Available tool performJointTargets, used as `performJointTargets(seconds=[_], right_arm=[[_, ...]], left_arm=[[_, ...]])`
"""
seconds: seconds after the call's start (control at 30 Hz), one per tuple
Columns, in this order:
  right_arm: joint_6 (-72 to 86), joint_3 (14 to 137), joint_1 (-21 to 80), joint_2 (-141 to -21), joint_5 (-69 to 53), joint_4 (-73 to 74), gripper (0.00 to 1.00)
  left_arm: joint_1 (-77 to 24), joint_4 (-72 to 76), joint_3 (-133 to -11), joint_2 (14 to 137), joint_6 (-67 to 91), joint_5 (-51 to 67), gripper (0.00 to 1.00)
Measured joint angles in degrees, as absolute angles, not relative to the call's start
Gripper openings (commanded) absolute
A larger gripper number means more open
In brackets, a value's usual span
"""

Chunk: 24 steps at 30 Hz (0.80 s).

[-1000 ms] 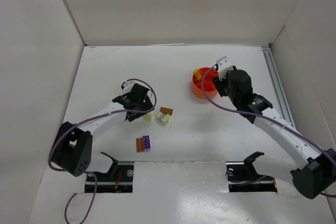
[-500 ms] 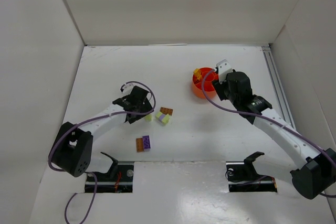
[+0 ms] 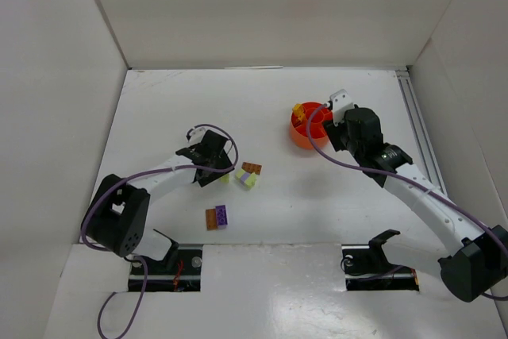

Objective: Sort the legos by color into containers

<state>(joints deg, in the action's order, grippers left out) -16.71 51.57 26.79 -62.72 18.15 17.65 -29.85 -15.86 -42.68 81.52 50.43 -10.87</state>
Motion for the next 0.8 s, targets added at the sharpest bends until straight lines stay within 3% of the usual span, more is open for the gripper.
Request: performJointTargets(seconds=[0.3, 0.6, 0.8], right_arm=[[-16.69, 51.29, 26.70, -63.09, 18.15, 17.58, 0.60], [-16.27, 50.74, 26.22, -63.09, 18.15, 17.72, 0.60], [-15.90, 50.50, 26.22, -62.67, 18.31, 17.74, 0.60]], left_arm=[[-30.63, -15.42, -42.68, 82.76, 50.39, -10.59, 0.49], [-31.79, -14.74, -42.70, 82.74, 50.06, -10.57, 0.27], [-31.79, -14.83, -42.81, 82.63, 50.02, -10.52, 0.24]])
